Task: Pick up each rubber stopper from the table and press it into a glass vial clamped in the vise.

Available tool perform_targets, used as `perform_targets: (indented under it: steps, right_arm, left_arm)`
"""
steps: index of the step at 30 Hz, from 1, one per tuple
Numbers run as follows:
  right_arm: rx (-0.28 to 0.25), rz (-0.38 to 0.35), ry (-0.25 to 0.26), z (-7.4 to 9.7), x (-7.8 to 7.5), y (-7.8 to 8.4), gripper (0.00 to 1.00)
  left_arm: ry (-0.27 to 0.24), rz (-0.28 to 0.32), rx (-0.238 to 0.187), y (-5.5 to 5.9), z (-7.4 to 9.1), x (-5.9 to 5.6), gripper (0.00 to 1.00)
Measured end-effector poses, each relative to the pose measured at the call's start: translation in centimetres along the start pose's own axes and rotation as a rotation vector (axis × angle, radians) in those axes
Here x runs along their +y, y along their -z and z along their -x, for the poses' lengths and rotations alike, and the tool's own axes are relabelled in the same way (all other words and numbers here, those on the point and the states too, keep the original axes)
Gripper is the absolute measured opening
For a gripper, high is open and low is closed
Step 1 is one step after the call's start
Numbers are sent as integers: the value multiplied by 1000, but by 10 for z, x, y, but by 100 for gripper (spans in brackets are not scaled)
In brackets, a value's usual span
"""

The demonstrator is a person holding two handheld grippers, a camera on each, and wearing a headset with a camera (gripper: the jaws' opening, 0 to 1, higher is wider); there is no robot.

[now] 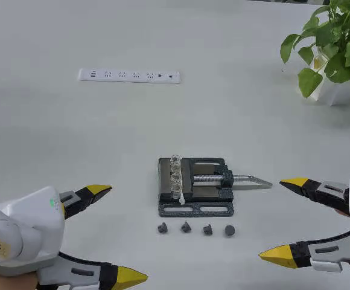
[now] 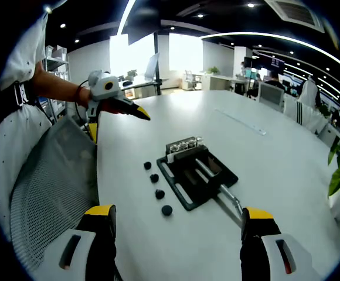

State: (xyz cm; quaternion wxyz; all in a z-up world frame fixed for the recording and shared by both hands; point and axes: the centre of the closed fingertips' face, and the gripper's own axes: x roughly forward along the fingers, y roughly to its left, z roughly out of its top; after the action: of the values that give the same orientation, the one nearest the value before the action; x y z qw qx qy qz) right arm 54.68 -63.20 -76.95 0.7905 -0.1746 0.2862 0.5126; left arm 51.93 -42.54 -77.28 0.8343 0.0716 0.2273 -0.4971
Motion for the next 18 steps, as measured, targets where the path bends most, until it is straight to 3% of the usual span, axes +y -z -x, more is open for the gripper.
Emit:
perform_targets:
  steps: [18]
  right_arm:
    - [18,36,-26,-6,-1,-10,86]
  left_arm:
    - [-5,-1,-14,-2,0,5,99]
